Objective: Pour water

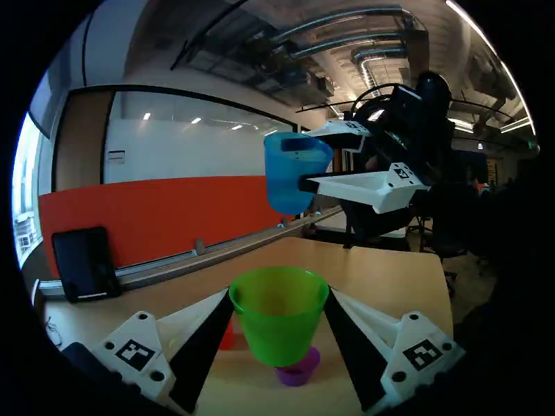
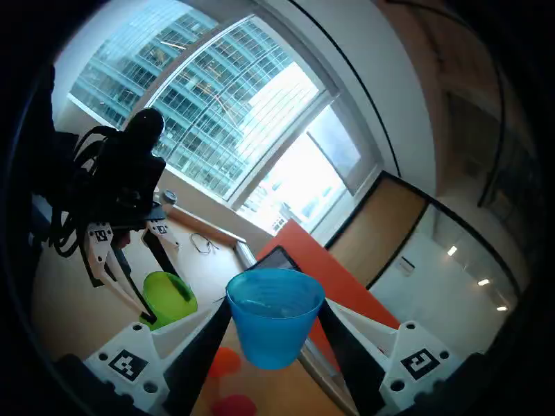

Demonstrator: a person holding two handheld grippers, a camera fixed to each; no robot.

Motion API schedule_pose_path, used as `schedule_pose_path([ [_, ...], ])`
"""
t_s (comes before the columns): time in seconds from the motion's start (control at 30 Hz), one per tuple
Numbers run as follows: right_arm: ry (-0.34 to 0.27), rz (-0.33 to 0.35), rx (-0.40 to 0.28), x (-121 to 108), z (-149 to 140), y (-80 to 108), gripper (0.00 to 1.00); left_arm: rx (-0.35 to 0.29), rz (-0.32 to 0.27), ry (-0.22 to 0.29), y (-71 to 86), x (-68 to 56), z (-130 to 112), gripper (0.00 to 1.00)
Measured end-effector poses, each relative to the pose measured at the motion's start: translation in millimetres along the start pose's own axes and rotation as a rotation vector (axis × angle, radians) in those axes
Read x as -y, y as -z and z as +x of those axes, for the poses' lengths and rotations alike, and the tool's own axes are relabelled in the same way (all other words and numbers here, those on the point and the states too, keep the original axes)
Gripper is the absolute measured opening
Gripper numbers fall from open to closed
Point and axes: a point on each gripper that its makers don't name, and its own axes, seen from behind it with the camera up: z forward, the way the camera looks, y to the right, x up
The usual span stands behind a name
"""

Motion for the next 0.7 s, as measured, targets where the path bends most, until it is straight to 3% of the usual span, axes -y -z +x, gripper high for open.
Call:
schedule_pose_path([
  [0.7,0.246,-0.028,-0.006,-12,15,-21.2,0.91,-0.010,-0.013,0.010,-3.4,-2.1,6,0.89],
])
